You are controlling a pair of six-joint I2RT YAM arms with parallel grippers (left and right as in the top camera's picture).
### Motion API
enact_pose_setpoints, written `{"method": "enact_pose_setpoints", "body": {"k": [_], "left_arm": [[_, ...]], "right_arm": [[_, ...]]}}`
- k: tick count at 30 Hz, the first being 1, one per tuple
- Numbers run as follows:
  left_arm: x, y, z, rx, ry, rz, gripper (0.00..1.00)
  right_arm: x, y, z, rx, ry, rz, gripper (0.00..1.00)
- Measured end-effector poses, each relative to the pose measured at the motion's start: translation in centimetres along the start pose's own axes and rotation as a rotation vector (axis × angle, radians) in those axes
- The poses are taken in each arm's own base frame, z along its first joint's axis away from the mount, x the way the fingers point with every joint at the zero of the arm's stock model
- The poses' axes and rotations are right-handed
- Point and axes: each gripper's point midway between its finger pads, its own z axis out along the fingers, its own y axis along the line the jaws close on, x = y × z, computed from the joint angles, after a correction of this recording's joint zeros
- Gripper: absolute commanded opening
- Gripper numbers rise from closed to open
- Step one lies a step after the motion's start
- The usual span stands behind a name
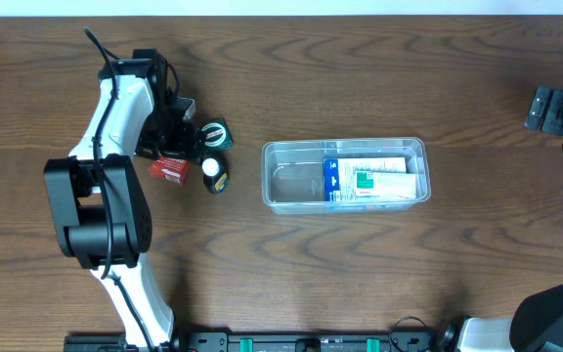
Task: Pack container
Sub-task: 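Reach the left gripper down to the red Panadol box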
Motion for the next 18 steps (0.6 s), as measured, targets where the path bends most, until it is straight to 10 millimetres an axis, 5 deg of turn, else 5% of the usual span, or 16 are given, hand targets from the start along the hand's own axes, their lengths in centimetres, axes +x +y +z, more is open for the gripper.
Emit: {"method": "enact_pose_setpoints", "body": {"k": [10,18], "left_arm": [[-0.6,3.0,-0.1,0.0,-0.056,-0.067,0.98],[-1.1,1.8,0.0,0.043,-0.072,-0.003,0.98]], "right_arm": [[0.0,0.0,0.0,0.0,0.0,0.0,0.99],[0.0,0.0,0.0,0.0,0.0,0.0,0.99]]}}
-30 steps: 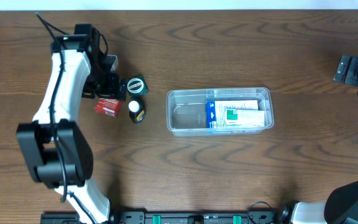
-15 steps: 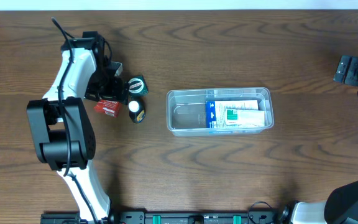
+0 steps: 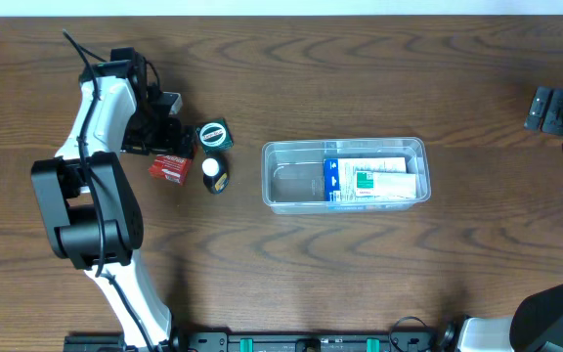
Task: Pack container
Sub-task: 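Reach the left gripper down to the red Panadol box, then grasp the red Panadol box with the left gripper and lift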
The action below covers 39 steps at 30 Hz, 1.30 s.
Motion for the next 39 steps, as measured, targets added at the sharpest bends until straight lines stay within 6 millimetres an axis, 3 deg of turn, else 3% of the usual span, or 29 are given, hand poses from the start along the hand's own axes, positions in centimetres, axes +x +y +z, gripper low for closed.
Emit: {"method": "enact_pose_setpoints", "body": {"k": [13,24,31,34,39], "left_arm": [[0.1,0.0,1.0,-0.005,0.002,0.051,0.98],[0.8,0.6,3.4,-0.019,0.043,0.046,0.98],[0.9,0.6,3.6,-0.017,0.048,0.042,1.0],[0.9,0.6,3.6,-0.018,0.048,0.025,0.85],[0.9,0.6,3.6,-0.018,0.048,0.004,0.8]], "right_arm": [[0.0,0.0,0.0,0.0,0.0,0.0,0.99],[0.0,0.0,0.0,0.0,0.0,0.0,0.99],[0.0,0.0,0.0,0.0,0.0,0.0,0.99],[0.0,0.0,0.0,0.0,0.0,0.0,0.99],[0.0,0.0,0.0,0.0,0.0,0.0,0.99]]}}
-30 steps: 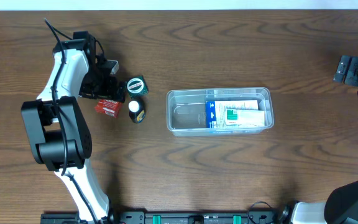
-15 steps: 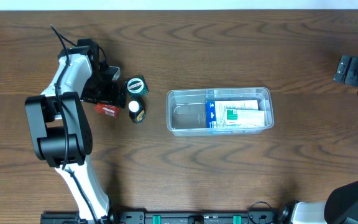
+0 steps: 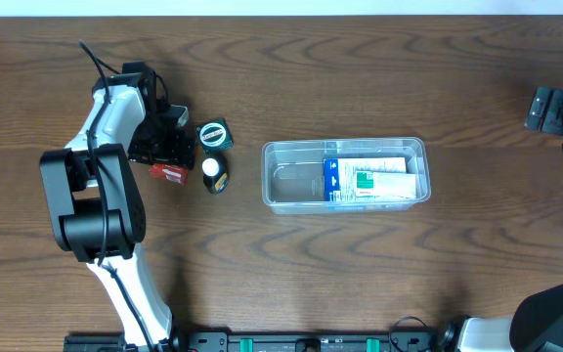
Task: Pack container
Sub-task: 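Grasp the red Panadol box with the left gripper and lift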
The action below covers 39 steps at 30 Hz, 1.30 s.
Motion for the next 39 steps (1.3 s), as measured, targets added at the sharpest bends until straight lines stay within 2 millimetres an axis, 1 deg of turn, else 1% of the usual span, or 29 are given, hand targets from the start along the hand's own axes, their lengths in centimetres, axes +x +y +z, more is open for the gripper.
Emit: {"method": "enact_pose_setpoints", "body": {"k": [3,14,23,27,35,39], "left_arm": [[-0.1,0.0,0.0,-0.001,-0.003,-0.029,0.77],[-0.5,0.1,0.0,-0.004,-0.019,-0.206,0.77],[-1.3,0.4,0.3,-0.01,-0.057,-0.23,0.76],[-1.0,0.5,0.8,-0.014,-0.055,-0.24,0.72],[-1.0,0.5,0.8,-0.015,-0.053,-0.269,0.7],[-0.1,0.2,0.8,-0.009,-0.017,-0.294,0.7]], "right_arm": [[0.0,0.0,0.0,0.0,0.0,0.0,0.99],[0.0,0.0,0.0,0.0,0.0,0.0,0.99],[0.0,0.0,0.0,0.0,0.0,0.0,0.99],[0.0,0.0,0.0,0.0,0.0,0.0,0.99],[0.0,0.0,0.0,0.0,0.0,0.0,0.99],[0.0,0.0,0.0,0.0,0.0,0.0,0.99]]}}
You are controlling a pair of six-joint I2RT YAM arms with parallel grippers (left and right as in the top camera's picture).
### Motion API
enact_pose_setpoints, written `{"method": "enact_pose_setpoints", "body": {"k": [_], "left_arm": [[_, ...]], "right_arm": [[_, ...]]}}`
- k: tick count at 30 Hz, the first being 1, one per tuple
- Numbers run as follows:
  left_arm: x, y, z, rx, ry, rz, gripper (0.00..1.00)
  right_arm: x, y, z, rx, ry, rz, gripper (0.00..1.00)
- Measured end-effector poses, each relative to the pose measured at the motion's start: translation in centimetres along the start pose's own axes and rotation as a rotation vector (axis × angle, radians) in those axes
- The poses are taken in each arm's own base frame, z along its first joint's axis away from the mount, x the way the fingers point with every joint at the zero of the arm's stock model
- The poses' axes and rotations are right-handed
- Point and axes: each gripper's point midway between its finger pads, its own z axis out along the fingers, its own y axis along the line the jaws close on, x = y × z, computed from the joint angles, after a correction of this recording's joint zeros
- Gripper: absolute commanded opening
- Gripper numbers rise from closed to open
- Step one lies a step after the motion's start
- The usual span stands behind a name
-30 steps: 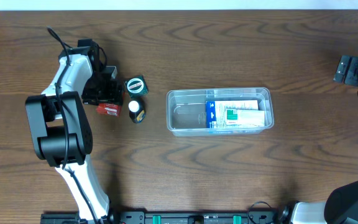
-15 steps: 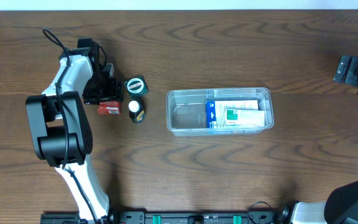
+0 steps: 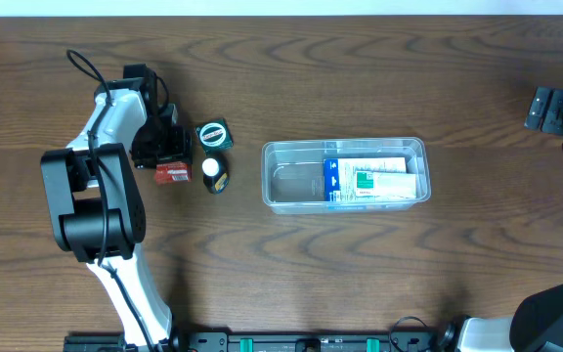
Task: Pack container
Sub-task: 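Grasp the red Panadol box with the left gripper and lift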
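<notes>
A small red box (image 3: 174, 174) lies on the table at the left, level with the table edge. My left gripper (image 3: 167, 156) sits right over its far edge, and its fingers appear shut on the box, though the wrist hides most of them. The clear plastic container (image 3: 291, 186) stands in the middle, with a white, blue and green package (image 3: 371, 178) in its right half. Beside the red box are a round green-and-black tin (image 3: 214, 135) and a dark bottle with a white cap (image 3: 213, 173). My right gripper (image 3: 545, 109) hangs at the far right edge; its jaws cannot be made out.
The left arm's base and links (image 3: 96, 205) fill the table's left side. The tin and the bottle stand between the red box and the container. The container's left half holds nothing.
The left gripper has shifted slightly up and left. The red box shows more and now lies level instead of tilted. The right arm has not moved.
The left gripper was first down over the red box. Then it was drawn back up-left, leaving the tilted box fully in view. Then it was over the box again, and now it is at the box's far edge with the box turned level.
</notes>
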Motion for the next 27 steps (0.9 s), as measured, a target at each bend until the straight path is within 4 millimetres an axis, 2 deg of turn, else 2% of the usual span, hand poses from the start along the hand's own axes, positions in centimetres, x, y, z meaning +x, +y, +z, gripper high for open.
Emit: {"method": "enact_pose_setpoints", "body": {"k": [5,10,16,23,27], "left_arm": [[1.3,-0.1,-0.6,0.002,0.06,-0.019,0.7],[1.6,-0.5,-2.9,0.014,0.081,-0.045,0.7],[1.3,-2.4,-7.9,0.101,0.014,-0.053,0.7],[1.8,-6.4,-14.7,0.313,-0.13,-0.02,0.7],[2.5,-8.6,-17.7,0.422,-0.191,0.014,0.7]], "right_arm": [[0.0,0.0,0.0,0.0,0.0,0.0,0.99],[0.0,0.0,0.0,0.0,0.0,0.0,0.99],[0.0,0.0,0.0,0.0,0.0,0.0,0.99],[0.0,0.0,0.0,0.0,0.0,0.0,0.99],[0.0,0.0,0.0,0.0,0.0,0.0,0.99]]}}
